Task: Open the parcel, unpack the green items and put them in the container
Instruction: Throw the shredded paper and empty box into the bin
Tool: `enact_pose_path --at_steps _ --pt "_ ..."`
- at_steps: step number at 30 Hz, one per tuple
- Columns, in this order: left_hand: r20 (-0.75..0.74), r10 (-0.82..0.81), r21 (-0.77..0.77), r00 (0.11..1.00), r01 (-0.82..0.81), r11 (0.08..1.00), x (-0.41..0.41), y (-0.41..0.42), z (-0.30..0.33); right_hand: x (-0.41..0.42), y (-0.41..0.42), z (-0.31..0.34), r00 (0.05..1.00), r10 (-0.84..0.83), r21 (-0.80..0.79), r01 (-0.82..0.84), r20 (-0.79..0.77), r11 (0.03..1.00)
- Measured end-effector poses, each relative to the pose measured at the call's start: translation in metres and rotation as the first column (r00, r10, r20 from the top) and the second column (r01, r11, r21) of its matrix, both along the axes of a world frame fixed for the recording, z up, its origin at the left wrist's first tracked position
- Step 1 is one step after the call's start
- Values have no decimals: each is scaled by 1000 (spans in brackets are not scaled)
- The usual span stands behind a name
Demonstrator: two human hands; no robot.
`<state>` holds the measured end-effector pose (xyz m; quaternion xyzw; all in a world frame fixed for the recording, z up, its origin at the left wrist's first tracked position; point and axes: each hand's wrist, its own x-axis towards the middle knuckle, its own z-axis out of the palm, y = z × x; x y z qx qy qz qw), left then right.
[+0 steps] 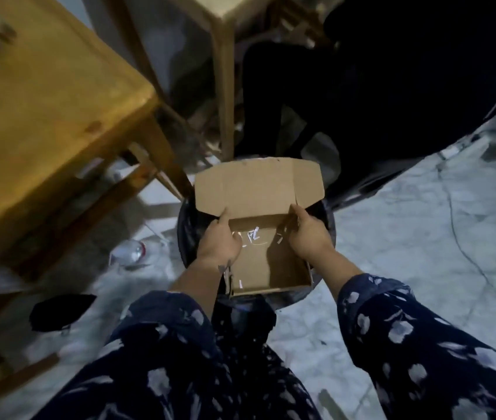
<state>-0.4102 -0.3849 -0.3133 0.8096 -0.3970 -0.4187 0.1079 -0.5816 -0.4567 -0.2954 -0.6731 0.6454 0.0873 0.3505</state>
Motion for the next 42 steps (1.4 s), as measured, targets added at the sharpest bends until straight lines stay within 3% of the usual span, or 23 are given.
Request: enact_pose_path --at_steps 7,11,15,19,24,28,32,35,38,42 --pt "-95 33 149 995 -18 989 -7 -12 -132 -3 -14 -150 1000 -15 159 18 -23 987" --pt "-124 -28 202 992 53 978 -6 -15 -148 -5 -16 -179 998 24 227 -10 -60 974" --pt "-144 -69 217 987 100 971 -1 -14 -123 0 -18 -146 994 67 256 -44 -83 966" --pt "-158 -172 338 972 217 916 7 -22 -63 14 -29 -75 991 119 255 -101 -55 962" --pt "-81 -264 287 961 276 917 2 -18 24 42 -32 28 975 220 165 -214 -19 963" --pt "-126 -312 249 942 334 909 -8 -12 53 56 -17 79 960 279 108 -281 29 954" --pt "-186 -208 227 960 248 942 -10 -5 42 51 12 61 930 366 179 -355 -36 918" --pt "-250 -104 123 963 138 983 -10 5 24 45 40 20 933 360 248 -345 -18 905" --pt "-248 -60 29 967 69 997 -10 11 0 51 61 -19 976 213 254 -217 42 943" --pt "-237 -96 12 967 101 995 -5 14 -22 62 67 -58 999 20 233 -11 -39 972"
